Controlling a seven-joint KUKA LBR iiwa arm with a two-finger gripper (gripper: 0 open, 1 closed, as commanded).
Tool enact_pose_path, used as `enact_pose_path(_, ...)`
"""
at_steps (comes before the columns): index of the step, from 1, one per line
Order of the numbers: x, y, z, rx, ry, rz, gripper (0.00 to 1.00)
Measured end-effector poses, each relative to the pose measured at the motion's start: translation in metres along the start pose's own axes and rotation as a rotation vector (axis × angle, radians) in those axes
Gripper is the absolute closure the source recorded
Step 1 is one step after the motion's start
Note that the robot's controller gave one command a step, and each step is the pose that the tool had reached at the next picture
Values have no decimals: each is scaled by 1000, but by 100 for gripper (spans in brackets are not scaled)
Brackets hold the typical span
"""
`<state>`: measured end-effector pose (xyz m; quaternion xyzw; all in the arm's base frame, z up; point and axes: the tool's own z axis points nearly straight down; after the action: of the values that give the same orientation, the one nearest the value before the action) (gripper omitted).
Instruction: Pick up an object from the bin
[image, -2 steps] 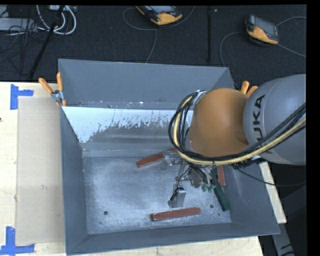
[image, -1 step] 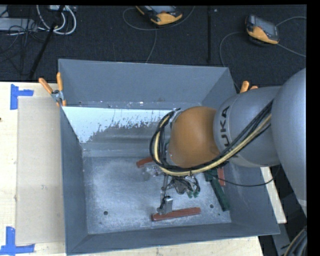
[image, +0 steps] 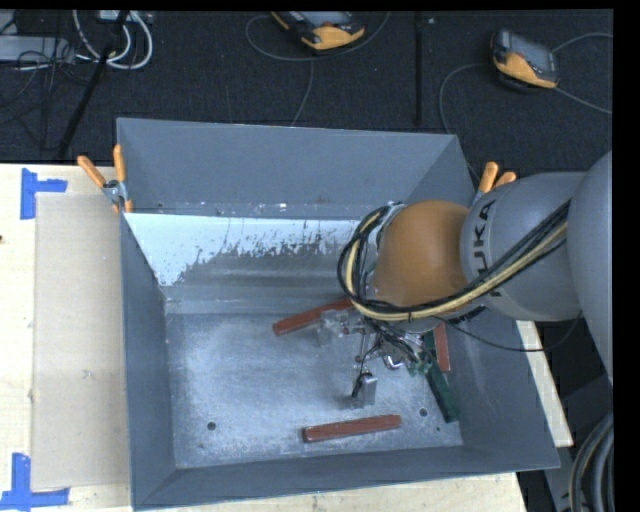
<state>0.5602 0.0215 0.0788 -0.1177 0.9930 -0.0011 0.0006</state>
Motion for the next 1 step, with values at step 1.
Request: enact_pose_path(1,45,-2,-67,-2,-1,-383,0)
